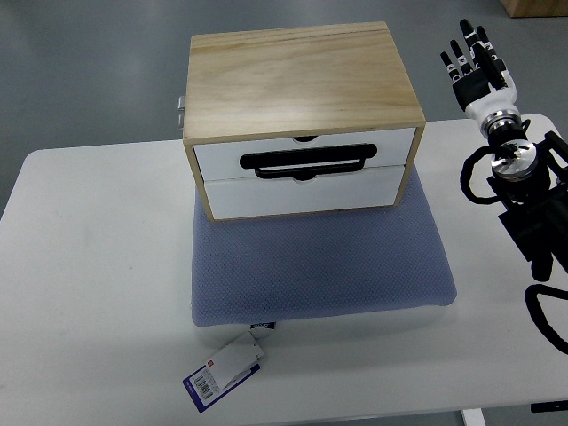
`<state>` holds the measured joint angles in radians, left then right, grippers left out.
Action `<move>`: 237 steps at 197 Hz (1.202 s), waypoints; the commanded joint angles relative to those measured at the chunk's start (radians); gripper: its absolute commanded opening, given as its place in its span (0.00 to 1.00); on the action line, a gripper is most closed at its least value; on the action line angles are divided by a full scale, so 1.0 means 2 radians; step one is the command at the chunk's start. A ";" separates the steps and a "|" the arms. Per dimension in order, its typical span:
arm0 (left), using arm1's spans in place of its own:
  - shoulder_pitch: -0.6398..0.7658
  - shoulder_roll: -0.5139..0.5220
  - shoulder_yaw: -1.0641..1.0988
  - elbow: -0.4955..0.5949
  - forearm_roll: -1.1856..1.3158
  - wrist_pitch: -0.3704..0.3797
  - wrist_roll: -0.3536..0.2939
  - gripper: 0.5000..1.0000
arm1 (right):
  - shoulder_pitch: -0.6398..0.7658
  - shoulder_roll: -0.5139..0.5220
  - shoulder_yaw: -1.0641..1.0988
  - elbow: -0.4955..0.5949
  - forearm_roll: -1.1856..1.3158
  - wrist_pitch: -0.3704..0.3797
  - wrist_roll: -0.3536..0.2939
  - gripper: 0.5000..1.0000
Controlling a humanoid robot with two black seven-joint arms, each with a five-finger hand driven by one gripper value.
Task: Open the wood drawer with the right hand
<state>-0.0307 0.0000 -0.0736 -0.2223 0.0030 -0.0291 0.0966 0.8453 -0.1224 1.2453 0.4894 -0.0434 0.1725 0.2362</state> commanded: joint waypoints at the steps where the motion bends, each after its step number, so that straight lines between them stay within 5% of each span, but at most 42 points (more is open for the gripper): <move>1: 0.000 0.000 0.000 0.000 0.000 0.000 0.000 1.00 | 0.000 0.000 -0.001 0.000 0.000 0.000 -0.001 0.89; 84: 0.001 0.000 -0.004 0.001 -0.002 0.006 0.000 1.00 | 0.046 -0.012 -0.048 0.005 -0.008 -0.003 -0.006 0.89; 146: 0.000 0.000 -0.002 -0.005 -0.001 0.001 0.000 1.00 | 0.256 -0.089 -0.383 0.033 -0.027 -0.004 -0.081 0.89; 179: -0.001 0.000 -0.003 -0.005 -0.001 0.001 0.000 1.00 | 0.346 -0.094 -0.521 0.085 -0.086 -0.003 -0.111 0.89; 180: -0.001 0.000 -0.003 -0.005 -0.001 0.001 0.000 1.00 | 0.389 -0.098 -0.578 0.119 -0.115 0.000 -0.128 0.89; 192: -0.001 0.000 -0.003 -0.005 -0.001 0.001 0.000 1.00 | 0.430 -0.096 -0.626 0.152 -0.130 0.007 -0.136 0.89; 225: -0.001 0.000 -0.004 -0.002 -0.001 0.001 0.000 1.00 | 0.501 -0.086 -0.699 0.208 -0.134 0.050 -0.145 0.89; 237: -0.001 0.000 -0.003 -0.001 -0.001 0.001 0.000 1.00 | 0.558 -0.081 -0.744 0.270 -0.134 0.084 -0.169 0.89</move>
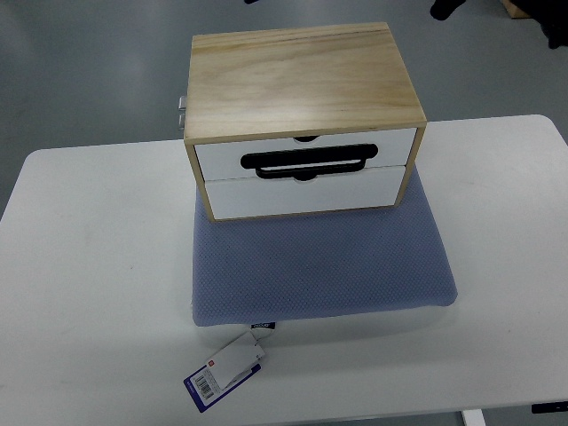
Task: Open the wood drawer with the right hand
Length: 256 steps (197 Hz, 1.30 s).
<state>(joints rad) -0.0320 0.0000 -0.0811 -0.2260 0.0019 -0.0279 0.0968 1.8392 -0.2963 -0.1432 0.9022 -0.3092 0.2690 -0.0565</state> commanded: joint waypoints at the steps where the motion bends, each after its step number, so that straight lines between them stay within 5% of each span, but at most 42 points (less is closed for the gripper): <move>1: 0.000 0.000 0.001 0.001 0.000 0.000 0.000 1.00 | 0.061 0.005 -0.050 0.064 -0.001 0.036 -0.022 0.89; 40: 0.000 0.000 0.000 0.001 0.000 0.000 0.000 1.00 | 0.118 0.010 -0.100 0.172 0.000 0.063 -0.025 0.89; 43: 0.000 0.000 0.000 0.001 0.000 0.000 0.000 1.00 | 0.130 0.010 -0.121 0.212 0.000 0.065 -0.025 0.89; 68: 0.000 0.000 0.000 0.002 0.000 0.000 0.000 1.00 | 0.132 0.011 -0.145 0.248 0.000 0.063 -0.029 0.88; 126: 0.000 0.000 0.000 0.002 -0.001 0.000 0.000 1.00 | 0.101 0.014 -0.146 0.249 0.004 0.037 -0.049 0.84; 204: 0.000 0.000 0.000 0.003 -0.001 0.000 0.000 1.00 | 0.091 0.005 -0.168 0.250 0.115 0.005 -0.136 0.78; 256: 0.000 0.000 0.001 0.003 -0.001 0.000 0.000 1.00 | 0.088 0.011 -0.197 0.249 0.129 -0.045 -0.146 0.77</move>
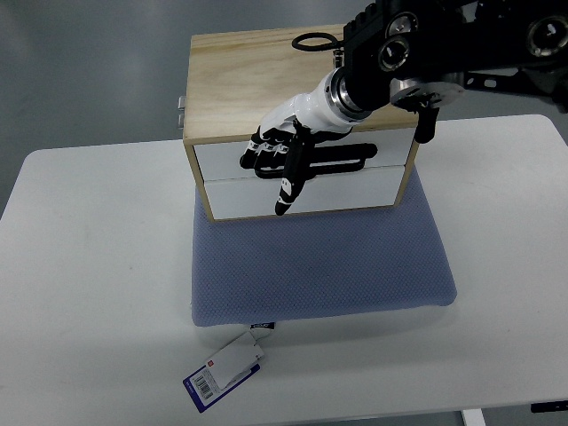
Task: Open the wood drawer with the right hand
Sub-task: 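Reach the right hand to the upper drawer's black handle, then hook the right hand fingers around the black bar handle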
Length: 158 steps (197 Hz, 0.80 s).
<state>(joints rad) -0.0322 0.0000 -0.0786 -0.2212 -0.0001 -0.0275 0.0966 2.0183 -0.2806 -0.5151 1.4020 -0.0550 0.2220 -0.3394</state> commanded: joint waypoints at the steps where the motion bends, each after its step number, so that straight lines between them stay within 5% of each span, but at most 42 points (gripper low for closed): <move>1: 0.000 0.000 0.000 0.000 0.000 0.000 0.000 1.00 | -0.001 0.003 -0.011 -0.001 0.001 -0.021 -0.004 0.77; 158: 0.000 0.000 0.001 -0.001 0.001 0.000 0.000 1.00 | -0.004 0.018 -0.058 -0.001 -0.019 -0.037 -0.014 0.77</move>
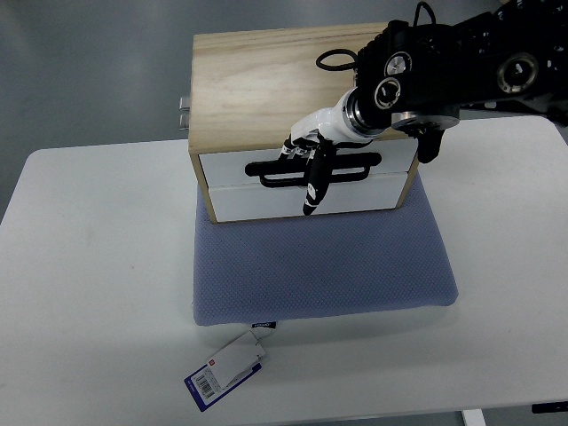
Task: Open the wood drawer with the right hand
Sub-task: 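Hook the right hand fingers around the black bar handle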
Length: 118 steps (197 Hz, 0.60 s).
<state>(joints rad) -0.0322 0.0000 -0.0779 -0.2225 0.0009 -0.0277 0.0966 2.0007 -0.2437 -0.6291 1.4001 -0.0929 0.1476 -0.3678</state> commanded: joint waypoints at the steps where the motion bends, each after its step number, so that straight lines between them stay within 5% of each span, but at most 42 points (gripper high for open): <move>1: 0.000 0.000 0.000 0.000 0.000 0.000 0.000 1.00 | 0.004 -0.002 -0.001 0.000 0.000 0.000 0.000 0.77; 118: 0.000 0.000 0.001 0.000 0.000 0.000 0.000 1.00 | 0.003 0.000 -0.003 0.000 -0.001 0.000 -0.002 0.78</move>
<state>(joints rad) -0.0322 0.0000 -0.0764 -0.2224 0.0002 -0.0273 0.0966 2.0138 -0.2461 -0.6340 1.4009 -0.0949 0.1490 -0.3726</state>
